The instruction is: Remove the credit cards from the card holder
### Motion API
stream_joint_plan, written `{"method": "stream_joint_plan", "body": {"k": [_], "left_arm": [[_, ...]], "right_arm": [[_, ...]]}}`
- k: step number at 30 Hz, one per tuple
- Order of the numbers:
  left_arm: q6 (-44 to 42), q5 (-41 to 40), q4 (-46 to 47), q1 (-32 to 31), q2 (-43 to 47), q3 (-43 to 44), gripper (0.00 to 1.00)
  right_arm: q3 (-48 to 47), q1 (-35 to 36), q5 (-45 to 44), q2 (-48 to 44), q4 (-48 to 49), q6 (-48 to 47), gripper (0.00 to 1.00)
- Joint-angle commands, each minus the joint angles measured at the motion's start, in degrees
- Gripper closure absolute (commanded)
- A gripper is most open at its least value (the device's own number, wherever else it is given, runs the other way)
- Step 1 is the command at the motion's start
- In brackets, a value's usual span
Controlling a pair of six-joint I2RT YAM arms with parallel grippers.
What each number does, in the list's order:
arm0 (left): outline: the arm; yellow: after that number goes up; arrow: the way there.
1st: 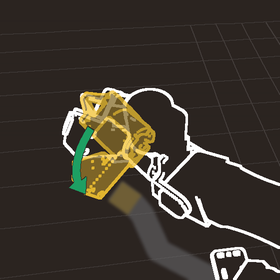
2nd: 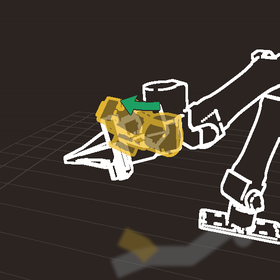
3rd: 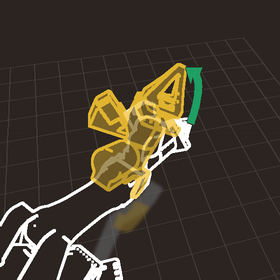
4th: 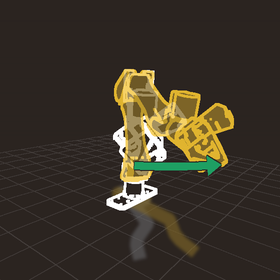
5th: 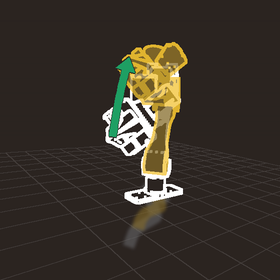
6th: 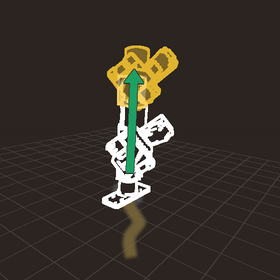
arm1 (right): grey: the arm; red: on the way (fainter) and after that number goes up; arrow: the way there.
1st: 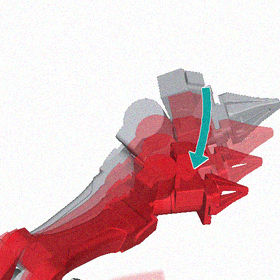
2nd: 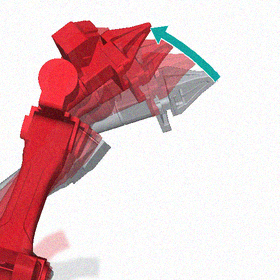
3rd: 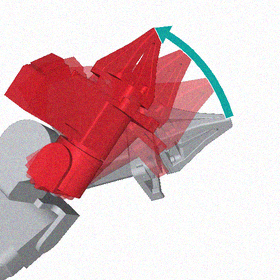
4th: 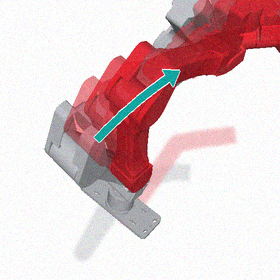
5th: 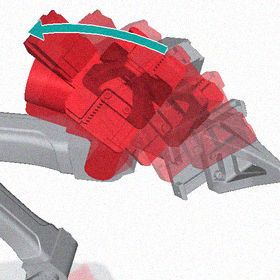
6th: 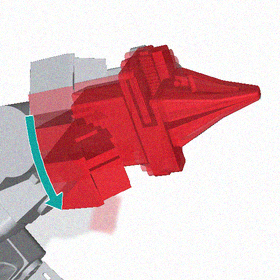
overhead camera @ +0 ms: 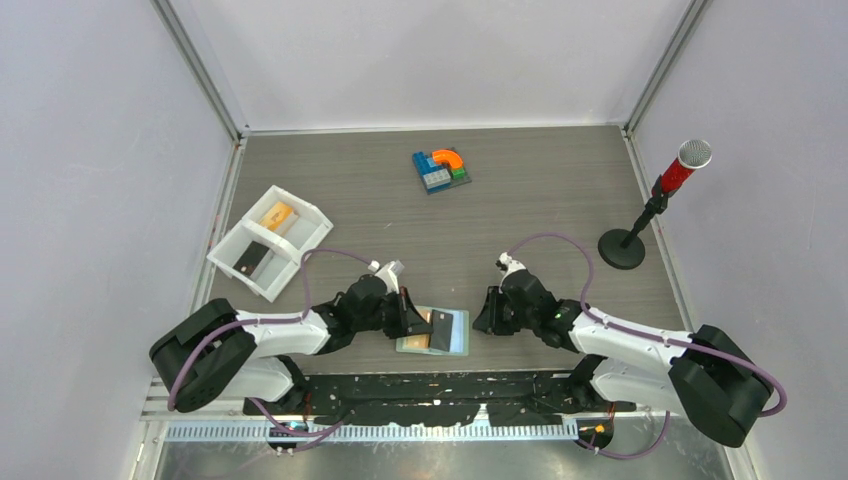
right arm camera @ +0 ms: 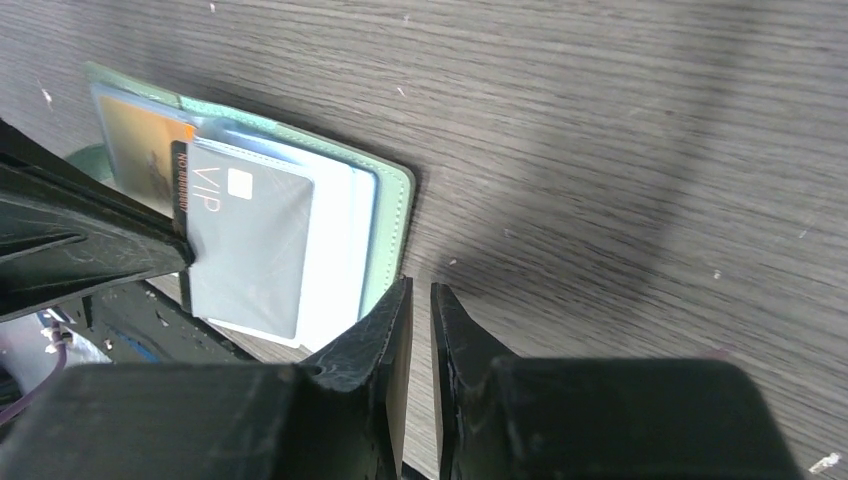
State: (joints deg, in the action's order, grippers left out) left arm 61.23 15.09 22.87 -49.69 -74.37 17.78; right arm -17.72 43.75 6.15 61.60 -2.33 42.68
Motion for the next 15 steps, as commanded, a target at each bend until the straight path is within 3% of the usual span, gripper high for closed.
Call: {"method": "stream_joint_plan", "body": {"k": [1,4,5,7,15], "left_arm": [[-0.4,0.0,-0.5,0.4,1.4,1.9,1.0],[-0.9,-0.1,-2.2,0.4,2.2,2.3,0.88],[-1.3,-0.1,-2.9,0.4,2.4,2.6,0.88],[-1.7,-0.1,-3.2,0.4,2.6,2.9,1.0],[-1.5,0.0,-1.6,0.4,2.4,2.2,1.0]], "right_arm": [[-3.8,-0.2,1.1,-0.9,0.2,-0.7,0.8],[-4.4,-0.2,2.1,-0.5,0.2,-0.8,0.79],[-4.6,-0.2,2.2,-0.5,0.3,-0.8,0.79],[-4.7,-0.2,2.4,-0.5,0.5,-0.8,0.79],[-3.1,0.6,4.3,-1.7,3.7,0.9,0.79]]}}
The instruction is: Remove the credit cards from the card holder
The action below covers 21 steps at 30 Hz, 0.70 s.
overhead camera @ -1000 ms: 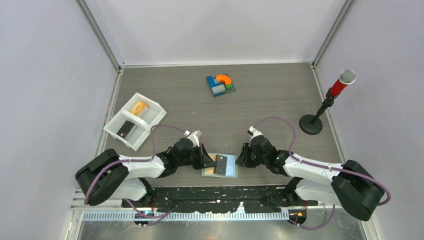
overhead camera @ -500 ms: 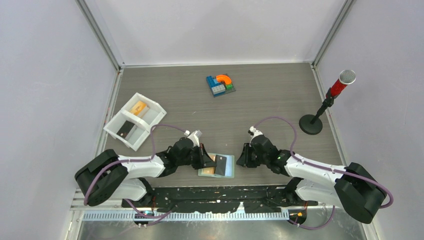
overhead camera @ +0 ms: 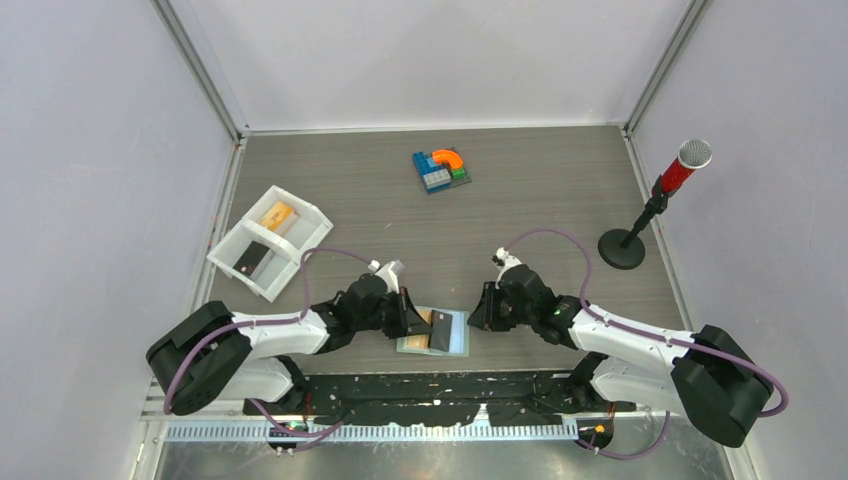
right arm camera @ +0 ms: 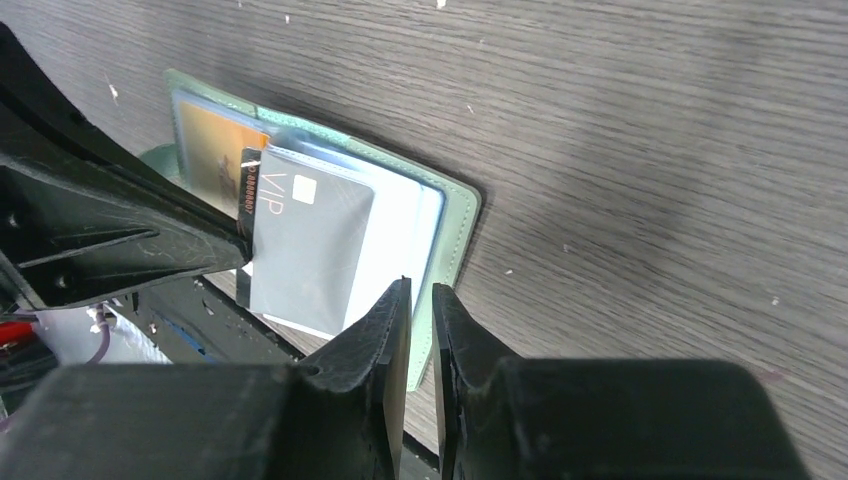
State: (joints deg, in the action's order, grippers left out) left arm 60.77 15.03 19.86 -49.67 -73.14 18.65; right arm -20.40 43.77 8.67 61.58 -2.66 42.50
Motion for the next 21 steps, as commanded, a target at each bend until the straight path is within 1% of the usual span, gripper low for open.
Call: {"method": "stream_joint_plan", "body": {"k": [1,5,7,9,12,15,21], "left_arm": [[-1.1,-0.3,1.0,0.4,1.6,1.3,1.0],[-1.8,-3.3,-3.0,0.4,4.2,1.5,1.0],[-2.7,-5.1,-7.2,0.4,6.0,2.3,1.0],[-3.6,-7.4,-12.0,0.4,7.4,3.5,1.0],[-4.5,-9.2,-16.4,0.7,9.0,5.0,1.0],[-4.8,-9.4,-18.4,1.5,9.8,5.7,1.0],[-5.2,-8.3,-19.7,5.1,11.1,5.7,1.0]], "right_arm": [[-0.3,0.8,1.9,-1.7,4.6,1.3,0.79],[-0.9,3.1,2.1,-1.6,6.3,2.4,0.78],[-1.5,4.2,2.1,-0.3,7.2,2.5,0.78],[-2.3,4.9,2.1,1.9,7.6,2.5,0.78],[-2.3,5.0,2.5,5.5,10.1,3.1,0.78],[-2.2,5.1,2.7,8.6,12.8,3.6,0.78],[-2.6,5.0,2.0,11.5,14.1,3.5,0.78]]}}
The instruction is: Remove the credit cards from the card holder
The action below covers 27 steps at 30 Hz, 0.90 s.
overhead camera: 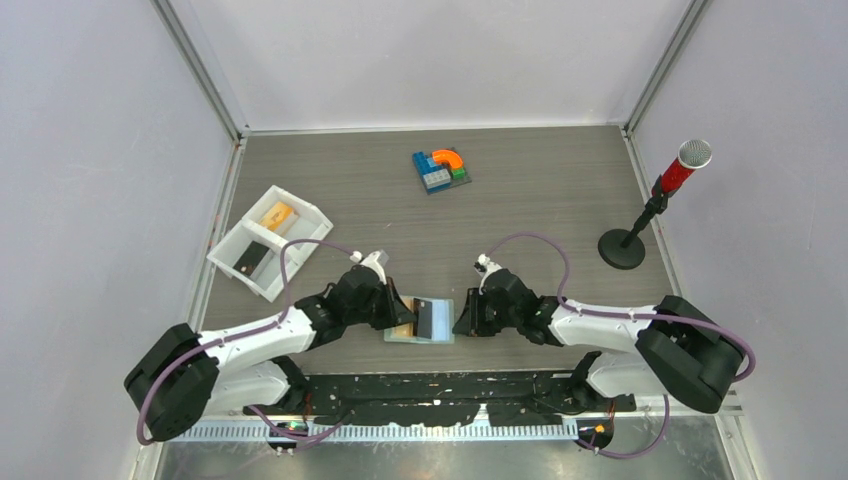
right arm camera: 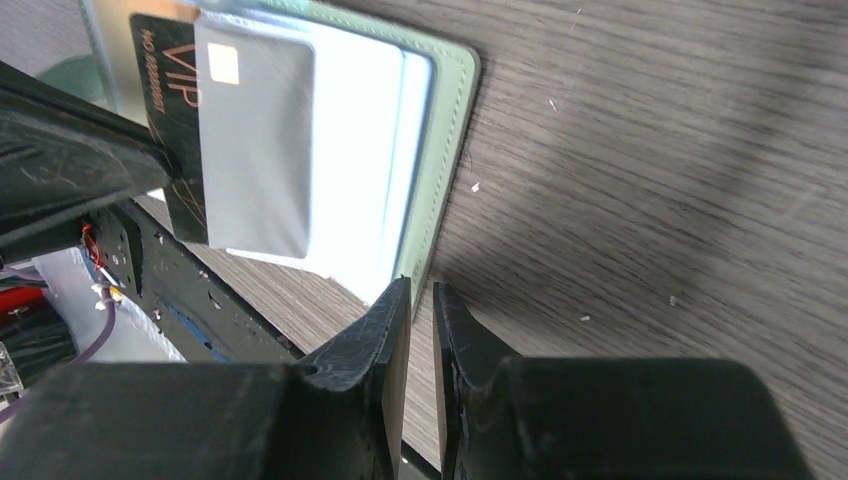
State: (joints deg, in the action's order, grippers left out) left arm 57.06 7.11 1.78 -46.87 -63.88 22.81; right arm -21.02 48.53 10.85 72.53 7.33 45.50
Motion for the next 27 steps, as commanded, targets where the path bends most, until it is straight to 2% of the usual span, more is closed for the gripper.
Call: {"method": "stream_joint_plan", "body": {"k": [1,4,15,19,22,27], "left_arm": [[-1.7,0.6,-1.3,3.0,2.0,1.4,1.0],[-2.0,2.2,-1.5,4.7,2.7,2.0,1.0],[-4.0,-6.6,-20.1,5.6,11.7,6.8,1.0],[-3.8,-7.5,-18.7,5.6,16.5,5.4,1.0],[-3.4,-2.0,-14.6,5.6,20.0,4.1,1.0],[-2.6,9.1,-7.0,5.6,21.5,3.8,1.0]], "right_arm": [[-2.2,0.2,-0.3,0.5,4.1,0.5,0.78],[-2.6,0.3,-0.8,-1.1,2.4,0.7,0.78],[-4.1,0.3,-3.7,-11.5,-5.1,-1.0,0.76],[-4.9,0.3,-2.2,-13.9,-5.0,-3.7,0.73],[-5.7,0.2,-0.4,-15.4,-4.0,-4.9,0.65],[-7.1,0.3,-0.4,-17.5,-1.6,-3.9,0.29]]}}
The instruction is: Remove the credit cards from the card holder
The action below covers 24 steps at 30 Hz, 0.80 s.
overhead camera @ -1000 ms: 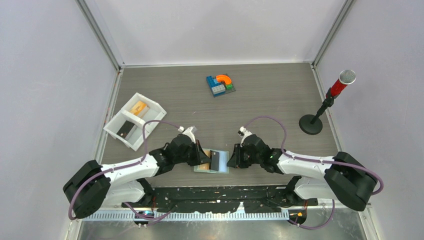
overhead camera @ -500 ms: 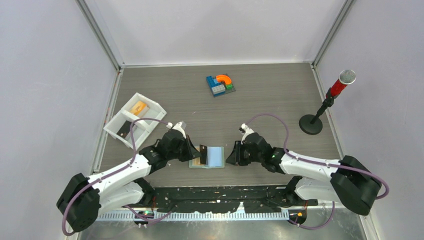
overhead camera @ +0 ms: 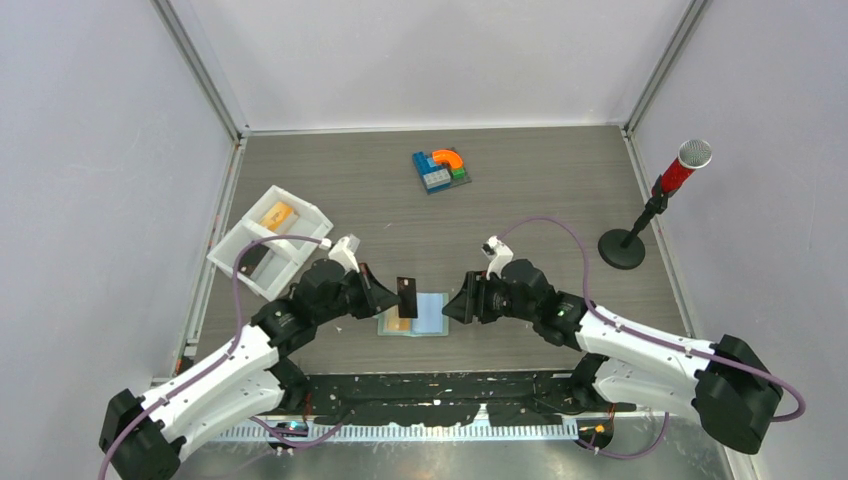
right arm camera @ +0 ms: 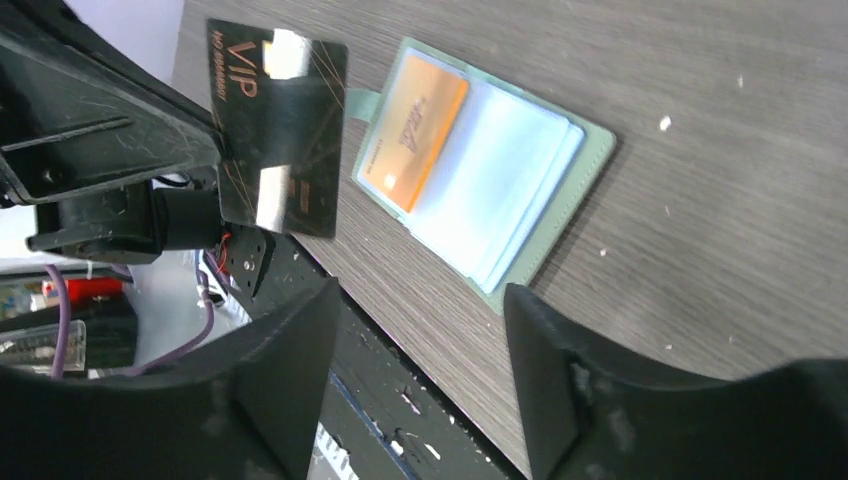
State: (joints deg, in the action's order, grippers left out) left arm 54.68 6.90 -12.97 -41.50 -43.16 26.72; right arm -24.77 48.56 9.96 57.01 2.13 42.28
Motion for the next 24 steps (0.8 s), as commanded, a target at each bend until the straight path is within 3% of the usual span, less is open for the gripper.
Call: {"method": "stream_joint_plan", "body": {"k": [1,7,13,16,18,19,20,21,24], "left_arm": [[0.2,10.9,8.5,0.2,0.9,-0.2,1.0],[2.2,16.1,12.6,0.2,3.2,-1.0,1.0],[4.9,18.1,22.0,0.2,4.3,-3.4,1.0],[6.0,17.9,25.2,0.1,4.0,-4.2,1.0],[5.9,17.6,25.8,0.2,3.2,-4.1,1.0],[5.5,17.7,25.8,0.1,2.6,-3.9,1.0],[5.3,18.0,26.0,0.1,2.0,-3.9,1.0],[5.2,18.5,26.0,0.1,1.4,-3.9,1.0],[4.9,20.3,25.9,0.2,-0.4,-3.5,0.97]], "right_arm": [[-3.2,0.3,1.3,-2.1,4.4,0.1,0.27],[-0.2,0.2,6.0,-3.0,16.4,4.5,0.15],[-1.9,0.2,8.6,-1.1,17.4,2.4,0.15],[-1.5,0.3,11.0,0.0,20.1,4.0,0.21],[0.2,0.3,12.6,-0.1,24.0,6.0,0.35],[1.6,0.3,12.8,-0.5,26.0,6.2,0.5],[2.1,0.2,12.9,-1.0,26.8,6.1,0.56],[2.9,0.2,12.9,-1.3,27.4,5.9,0.7],[4.1,0.2,15.2,-2.2,28.2,4.4,0.9]]}}
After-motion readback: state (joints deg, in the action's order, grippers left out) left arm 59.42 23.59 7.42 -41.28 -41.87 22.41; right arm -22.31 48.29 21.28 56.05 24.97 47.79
